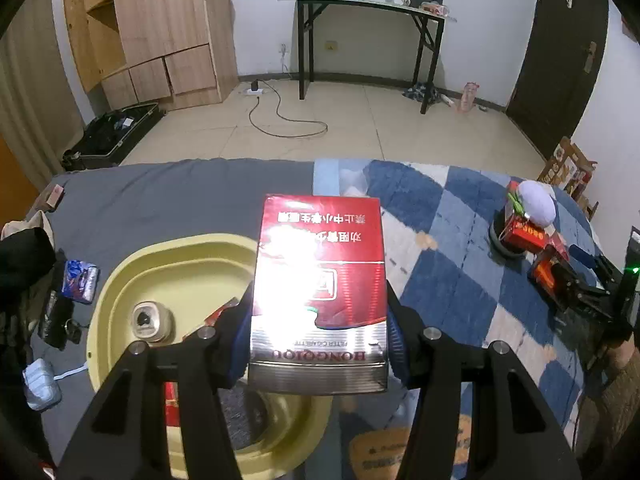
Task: Organize rigid objects
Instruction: 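Grasp the red-and-silver pack with the left tool while the right tool grasps the dark red pack, then place both packs into the yellow tray with both tools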
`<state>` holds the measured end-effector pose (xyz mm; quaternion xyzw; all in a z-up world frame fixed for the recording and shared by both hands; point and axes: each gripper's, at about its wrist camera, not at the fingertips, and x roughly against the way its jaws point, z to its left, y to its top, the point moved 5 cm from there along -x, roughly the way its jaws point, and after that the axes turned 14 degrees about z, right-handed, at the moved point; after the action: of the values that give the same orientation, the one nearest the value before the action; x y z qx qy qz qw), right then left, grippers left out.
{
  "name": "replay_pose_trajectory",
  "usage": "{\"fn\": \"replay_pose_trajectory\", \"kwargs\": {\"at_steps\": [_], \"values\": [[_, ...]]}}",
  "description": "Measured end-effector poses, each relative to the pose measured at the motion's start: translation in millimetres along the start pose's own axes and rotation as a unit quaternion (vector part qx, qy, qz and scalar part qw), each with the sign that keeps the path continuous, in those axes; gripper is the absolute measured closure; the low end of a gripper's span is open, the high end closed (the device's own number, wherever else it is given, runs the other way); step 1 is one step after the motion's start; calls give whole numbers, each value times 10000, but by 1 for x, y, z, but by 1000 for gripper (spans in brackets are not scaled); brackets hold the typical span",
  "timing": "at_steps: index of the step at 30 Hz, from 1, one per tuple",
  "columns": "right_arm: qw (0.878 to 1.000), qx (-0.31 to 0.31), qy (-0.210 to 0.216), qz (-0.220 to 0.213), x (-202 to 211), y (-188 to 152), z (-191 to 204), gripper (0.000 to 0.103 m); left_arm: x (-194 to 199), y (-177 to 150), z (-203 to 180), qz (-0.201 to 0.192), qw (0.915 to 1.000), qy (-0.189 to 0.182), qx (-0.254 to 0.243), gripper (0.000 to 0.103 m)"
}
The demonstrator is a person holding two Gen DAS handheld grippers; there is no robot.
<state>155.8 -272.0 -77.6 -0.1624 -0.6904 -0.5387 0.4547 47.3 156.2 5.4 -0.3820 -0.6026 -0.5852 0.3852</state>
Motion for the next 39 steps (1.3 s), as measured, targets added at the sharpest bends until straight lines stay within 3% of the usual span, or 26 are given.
{"fn": "replay_pose_trajectory", "kwargs": {"at_steps": [3, 6, 9, 10, 11, 15, 22, 26, 32, 36, 39], "values": [[9985, 447, -307, 24, 6, -8, 16, 28, 6, -7, 4, -70, 9999, -88, -26, 46], [9937, 1043, -401, -13, 14, -14, 40, 18, 6, -11, 6, -71, 9998, -199, 28, 46], [9871, 1422, -707, 185, -1, -16, 54, 25, 9, -10, 7, -145, 9997, -208, 3, 46], [9854, 1437, -884, 249, -9, -17, 54, 37, 10, -9, 10, -160, 9997, -193, 42, 46], [9839, 1436, -1022, 290, -14, -18, 54, 41, 13, -9, 16, -183, 9995, -230, 122, 46], [9836, 1388, -1141, 152, -15, -18, 58, 44, 20, -8, 43, -259, 9990, -146, 320, 46], [9958, 525, -581, -472, 49, 3, 65, 45, 32, -13, 150, -314, 9901, 12, 1366, 46], [9957, 594, 243, -671, 77, 12, 135, 45, 4, -33, 190, 92, 9841, -114, 1768, 46], [9756, 1206, 1818, 228, 25, 53, 291, 45, -48, -63, 209, 864, 9752, -315, 2014, 46], [9593, 1644, 2066, 1000, -30, 90, 370, 45, -63, -64, 206, 1006, 9729, -551, 2009, 46], [9513, 1969, 2028, 1228, -54, 104, 406, 45, -70, -58, 207, 953, 9715, -734, 2043, 46]]}}
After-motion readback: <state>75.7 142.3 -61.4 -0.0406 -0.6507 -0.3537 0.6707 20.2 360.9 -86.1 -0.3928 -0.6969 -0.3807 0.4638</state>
